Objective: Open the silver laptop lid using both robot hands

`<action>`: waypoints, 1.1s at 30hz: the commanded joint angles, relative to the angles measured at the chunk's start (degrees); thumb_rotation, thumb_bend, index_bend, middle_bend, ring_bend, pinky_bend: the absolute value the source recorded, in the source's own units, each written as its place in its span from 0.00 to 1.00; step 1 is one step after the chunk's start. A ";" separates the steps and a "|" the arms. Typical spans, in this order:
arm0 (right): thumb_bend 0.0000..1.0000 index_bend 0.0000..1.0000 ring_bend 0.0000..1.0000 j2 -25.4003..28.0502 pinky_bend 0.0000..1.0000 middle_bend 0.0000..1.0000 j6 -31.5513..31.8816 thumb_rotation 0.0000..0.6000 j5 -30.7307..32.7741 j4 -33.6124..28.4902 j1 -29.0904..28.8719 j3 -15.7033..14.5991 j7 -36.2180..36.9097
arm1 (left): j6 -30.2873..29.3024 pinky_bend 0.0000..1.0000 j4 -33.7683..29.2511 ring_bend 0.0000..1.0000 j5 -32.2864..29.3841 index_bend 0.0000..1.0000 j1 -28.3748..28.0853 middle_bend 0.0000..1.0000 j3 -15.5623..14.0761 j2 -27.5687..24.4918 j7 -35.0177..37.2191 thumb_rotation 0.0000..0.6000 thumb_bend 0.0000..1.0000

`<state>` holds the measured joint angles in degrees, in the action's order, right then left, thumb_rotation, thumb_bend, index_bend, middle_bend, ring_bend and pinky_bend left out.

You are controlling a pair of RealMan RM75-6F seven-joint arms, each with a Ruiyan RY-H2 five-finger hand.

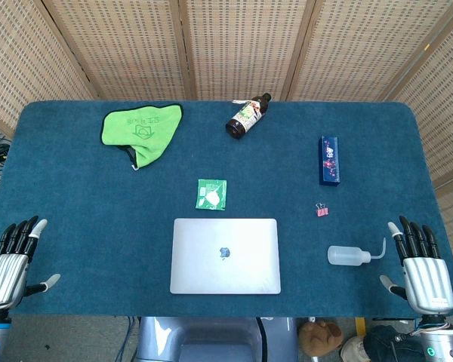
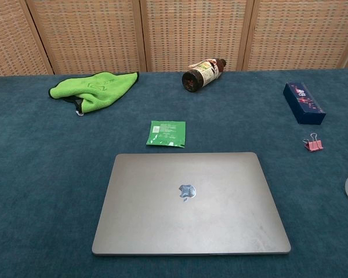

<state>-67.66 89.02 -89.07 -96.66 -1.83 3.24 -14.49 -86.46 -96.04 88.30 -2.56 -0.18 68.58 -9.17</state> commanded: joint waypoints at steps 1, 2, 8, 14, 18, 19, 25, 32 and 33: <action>0.00 0.00 0.00 0.03 0.00 0.00 0.02 1.00 -0.01 -0.06 0.00 0.01 0.13 | 0.00 0.00 0.04 0.00 0.05 0.00 -0.01 0.00 -0.02 0.00 -0.01 1.00 0.00; 0.00 0.00 0.00 0.09 0.00 0.00 0.07 1.00 -0.06 -0.12 0.02 0.01 0.23 | 0.02 0.00 0.12 0.00 0.11 0.00 -0.01 0.00 -0.06 0.03 -0.02 1.00 0.00; 0.00 0.00 0.00 0.29 0.00 0.00 0.23 1.00 -0.27 -0.47 0.13 -0.14 0.39 | 1.43 0.00 0.36 0.00 0.97 0.00 -0.81 0.00 -0.57 0.01 0.33 1.00 0.00; 0.00 0.00 0.00 0.35 0.00 0.00 0.52 1.00 -1.20 -1.10 0.06 -0.31 -0.49 | 6.91 0.00 0.50 0.00 8.04 0.00 -5.51 0.00 -2.73 -1.07 4.96 1.00 0.00; 0.00 0.00 0.00 0.49 0.00 0.00 0.45 1.00 -1.37 -1.46 -0.01 -0.33 -0.27 | 9.61 0.00 1.13 0.00 15.03 0.00 -10.03 0.00 -3.15 0.62 5.16 1.00 0.00; 0.00 0.00 0.00 0.53 0.00 0.00 0.18 1.00 -1.16 -1.35 -0.07 -0.35 -0.16 | 10.31 0.00 1.32 0.00 17.25 0.00 -11.53 0.00 -3.07 1.64 5.08 1.00 0.00; 0.00 0.00 0.00 1.03 0.00 0.00 -1.32 1.00 -0.20 -1.40 -0.38 -0.57 1.18 | 16.90 0.00 3.06 0.00 24.20 0.00 -19.68 0.00 -2.59 8.79 5.25 1.00 0.02; 0.00 0.00 0.00 1.30 0.00 0.00 -1.97 1.00 0.63 -1.46 -0.47 -0.54 1.37 | 26.56 0.00 7.05 0.00 26.03 0.00 -28.90 0.00 -0.45 16.47 3.25 1.00 0.05; 0.00 0.00 0.00 1.31 0.00 0.00 -2.07 1.00 0.82 -1.45 -0.50 -0.48 1.44 | 27.48 0.00 7.59 0.00 26.13 0.00 -29.74 0.00 -0.25 17.34 2.82 1.00 0.05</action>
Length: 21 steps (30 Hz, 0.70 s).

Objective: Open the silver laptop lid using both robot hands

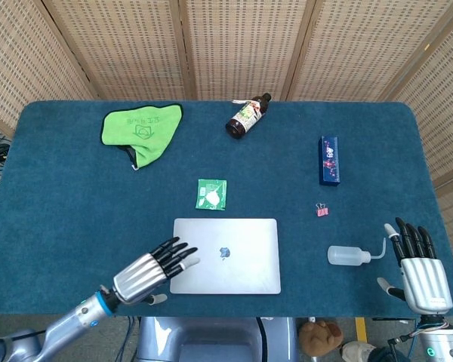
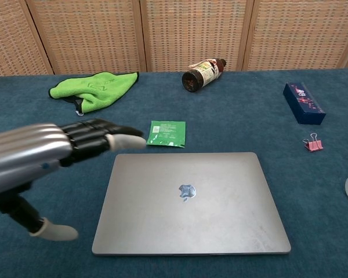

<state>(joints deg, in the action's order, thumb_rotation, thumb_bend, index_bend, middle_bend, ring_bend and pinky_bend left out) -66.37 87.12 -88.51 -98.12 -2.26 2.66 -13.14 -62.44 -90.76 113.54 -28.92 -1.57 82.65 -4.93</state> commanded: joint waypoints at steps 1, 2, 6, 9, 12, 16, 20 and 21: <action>0.00 0.00 0.00 0.03 0.00 0.00 -0.28 1.00 0.48 0.04 -0.11 0.18 0.17 | 4.23 0.00 2.80 0.00 0.70 0.00 -4.02 0.00 1.34 4.05 -1.65 1.00 0.04; 0.00 0.00 0.00 0.06 0.00 0.00 -0.48 1.00 0.81 0.12 -0.20 0.31 0.33 | 5.64 0.00 3.75 0.00 0.11 0.00 -5.10 0.00 1.77 5.55 -2.28 1.00 0.04; 0.00 0.00 0.00 0.10 0.00 0.00 -1.09 1.00 1.64 0.32 -0.44 0.57 0.74 | 8.14 0.00 5.93 0.00 -1.74 0.00 -7.13 0.00 2.47 8.79 -4.20 1.00 0.03; 0.00 0.00 0.00 0.18 0.00 0.00 -1.57 1.00 1.91 0.36 -0.66 0.57 0.74 | 8.62 0.00 8.84 0.00 -2.17 0.00 -8.59 0.00 2.57 11.87 -5.24 1.00 0.03; 0.00 0.00 0.00 0.20 0.00 0.00 -1.74 1.00 2.40 0.47 -0.72 0.74 1.13 | 9.96 0.00 11.50 0.00 -3.05 0.00 -10.43 0.00 2.44 15.47 -4.68 1.00 0.03; 0.00 0.00 0.00 0.25 0.00 0.00 -2.00 1.00 2.75 0.58 -0.84 0.85 1.53 | 10.06 0.00 13.36 0.00 -3.73 0.00 -11.60 0.00 2.26 17.78 -4.47 1.00 0.03; 0.00 0.00 0.00 0.29 0.00 0.00 -2.20 1.00 3.00 0.64 -0.93 0.90 1.69 | 10.08 0.00 14.18 0.00 -4.12 0.00 -12.38 0.00 2.07 18.94 -4.87 1.00 0.05; 0.00 0.00 0.00 0.30 0.00 0.00 -2.24 1.00 3.03 0.65 -0.96 0.91 1.73 | 10.15 0.00 14.32 0.00 -4.26 0.00 -12.57 0.00 2.04 19.25 -4.98 1.00 0.08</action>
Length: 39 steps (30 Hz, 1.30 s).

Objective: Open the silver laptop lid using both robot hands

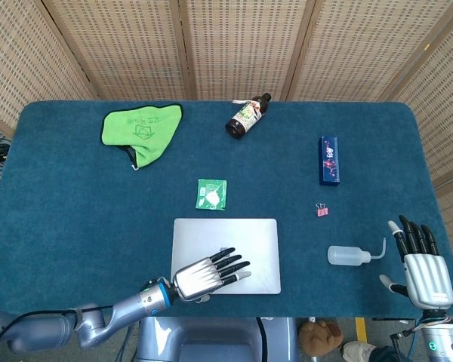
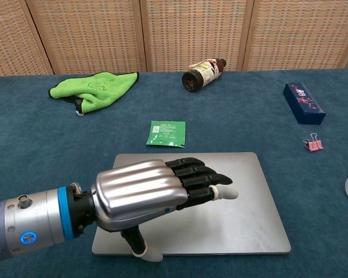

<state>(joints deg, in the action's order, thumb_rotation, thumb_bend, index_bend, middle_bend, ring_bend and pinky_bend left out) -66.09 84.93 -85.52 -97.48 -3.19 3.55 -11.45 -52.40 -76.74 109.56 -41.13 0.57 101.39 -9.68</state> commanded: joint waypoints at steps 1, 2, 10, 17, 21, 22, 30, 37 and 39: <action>0.00 0.00 0.00 0.01 0.00 0.00 -0.12 1.00 0.10 0.04 -0.07 0.02 0.09 | 0.23 0.00 0.53 0.00 -0.55 0.00 -0.64 0.00 -0.07 1.02 -0.50 1.00 0.10; 0.00 0.00 0.00 0.00 0.00 0.00 -0.16 1.00 0.14 0.08 -0.09 0.02 0.11 | 0.33 0.00 0.68 0.00 -0.75 0.00 -0.82 0.00 -0.02 1.37 -0.74 1.00 0.14; 0.00 0.00 0.00 0.11 0.00 0.00 -0.34 1.00 0.41 0.10 -0.18 0.06 0.63 | 1.58 0.00 1.64 0.00 -3.24 0.00 -1.94 0.00 0.50 3.89 -2.72 1.00 0.17; 0.00 0.00 0.00 0.25 0.00 0.00 -0.43 1.00 0.59 0.14 -0.24 0.06 1.01 | 1.70 0.00 2.89 0.00 -5.30 0.00 -2.81 0.00 0.16 5.81 -3.90 1.00 0.18; 0.00 0.00 0.00 0.37 0.00 0.00 -0.43 1.00 0.71 0.13 -0.26 0.11 1.36 | 1.75 0.00 3.51 0.00 -6.17 0.00 -3.20 0.00 0.06 6.75 -4.75 1.00 0.14; 0.00 0.00 0.00 0.40 0.00 0.00 -0.46 1.00 0.74 0.13 -0.28 0.11 1.42 | 1.76 0.00 3.64 0.00 -6.40 0.00 -3.23 0.00 0.09 6.92 -5.00 1.00 0.12; 0.00 0.00 0.00 0.61 0.00 0.00 -0.52 1.00 0.92 0.17 -0.30 0.17 2.03 | 1.30 0.00 3.98 0.00 -9.33 0.00 -2.72 0.00 1.09 8.46 -7.29 1.00 0.00; 0.00 0.00 0.00 0.71 0.00 0.00 -0.61 1.00 1.02 0.24 -0.37 0.19 2.34 | 1.42 0.00 4.08 0.00 -10.99 0.00 -2.91 0.00 1.19 8.90 -8.86 1.00 0.13; 0.00 0.00 0.00 0.68 0.00 0.00 -0.60 1.00 1.03 0.28 -0.38 0.17 2.37 | 1.54 0.00 3.95 0.00 -11.52 0.00 -3.00 0.00 1.02 8.94 -9.28 1.00 0.21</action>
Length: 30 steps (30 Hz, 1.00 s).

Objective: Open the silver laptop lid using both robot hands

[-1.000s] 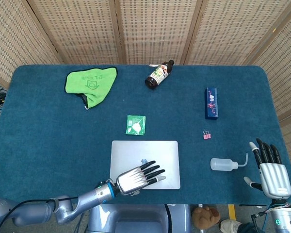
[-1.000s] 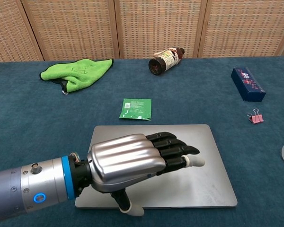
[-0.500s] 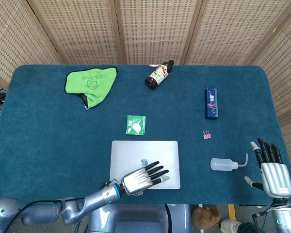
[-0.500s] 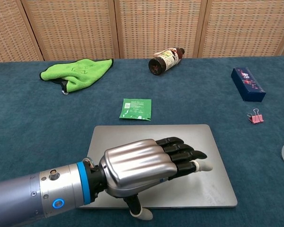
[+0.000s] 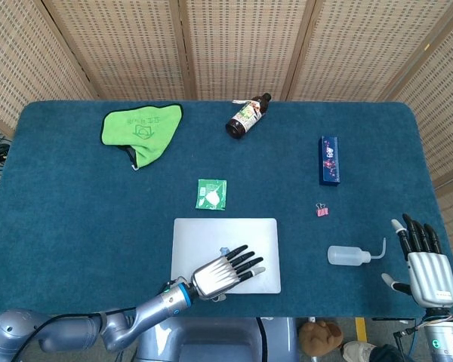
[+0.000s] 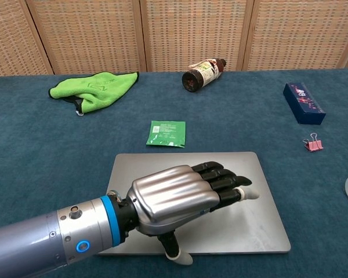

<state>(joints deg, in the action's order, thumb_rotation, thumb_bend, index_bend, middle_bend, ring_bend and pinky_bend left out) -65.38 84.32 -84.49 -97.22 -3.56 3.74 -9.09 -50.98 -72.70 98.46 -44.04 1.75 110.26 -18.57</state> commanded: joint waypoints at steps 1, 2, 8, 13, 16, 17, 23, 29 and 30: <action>0.00 0.00 0.00 -0.02 0.00 0.00 0.01 1.00 -0.01 0.01 -0.01 -0.02 -0.01 | 0.15 0.00 -0.06 0.00 -0.64 0.00 -0.11 0.00 -0.22 0.10 -0.68 1.00 0.23; 0.00 0.00 0.00 -0.03 0.00 0.00 0.03 1.00 -0.05 -0.01 -0.02 -0.03 -0.03 | 0.19 0.00 -0.05 0.00 -0.91 0.00 -0.12 0.00 -0.24 0.12 -0.97 1.00 0.24; 0.00 0.00 0.00 0.00 0.00 0.00 0.01 1.00 0.04 -0.01 -0.03 -0.05 0.05 | -0.09 0.00 -0.20 0.00 -1.81 0.00 -0.32 0.00 -0.31 0.21 -2.20 1.00 0.36; 0.00 0.00 0.00 0.05 0.00 0.00 0.01 1.00 -0.02 -0.07 -0.05 -0.10 0.15 | -0.59 0.00 -0.26 0.00 -2.30 0.00 -0.43 0.00 -0.30 0.15 -3.37 1.00 0.42; 0.00 0.00 0.00 0.07 0.00 0.00 -0.02 1.00 -0.04 -0.06 -0.05 -0.15 0.20 | -0.83 0.00 -0.38 0.00 -2.95 0.00 -0.42 0.00 0.07 0.07 -4.29 1.00 0.42; 0.00 0.00 0.00 0.07 0.00 0.00 0.02 1.00 -0.07 -0.06 -0.03 -0.18 0.24 | -0.96 0.00 -0.51 0.00 -3.27 0.00 -0.41 0.00 0.35 0.04 -4.85 1.00 0.42; 0.00 0.00 0.00 0.29 0.00 0.00 -0.54 1.00 0.01 -0.15 -0.14 -0.43 0.56 | -0.85 0.00 -2.46 0.00 -6.00 0.00 -0.41 0.00 2.16 -0.43 -7.97 1.00 0.43; 0.00 0.00 0.00 0.94 0.00 0.00 -3.40 1.00 0.39 0.74 -0.74 -1.65 0.17 | -0.71 0.00 -5.21 0.00 -9.39 0.00 -0.53 0.00 4.33 -1.68 -11.66 1.00 0.43; 0.00 0.00 0.00 1.25 0.00 0.00 -4.66 1.00 0.45 0.97 -1.05 -2.13 0.48 | -0.67 0.00 -5.59 0.00 -10.00 0.00 -0.64 0.00 4.74 -1.95 -12.22 1.00 0.43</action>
<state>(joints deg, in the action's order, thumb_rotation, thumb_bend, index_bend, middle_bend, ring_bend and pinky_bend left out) -64.53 81.07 -84.24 -96.67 -4.23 2.30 -8.73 -51.68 -77.72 89.21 -44.55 5.89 108.76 -30.14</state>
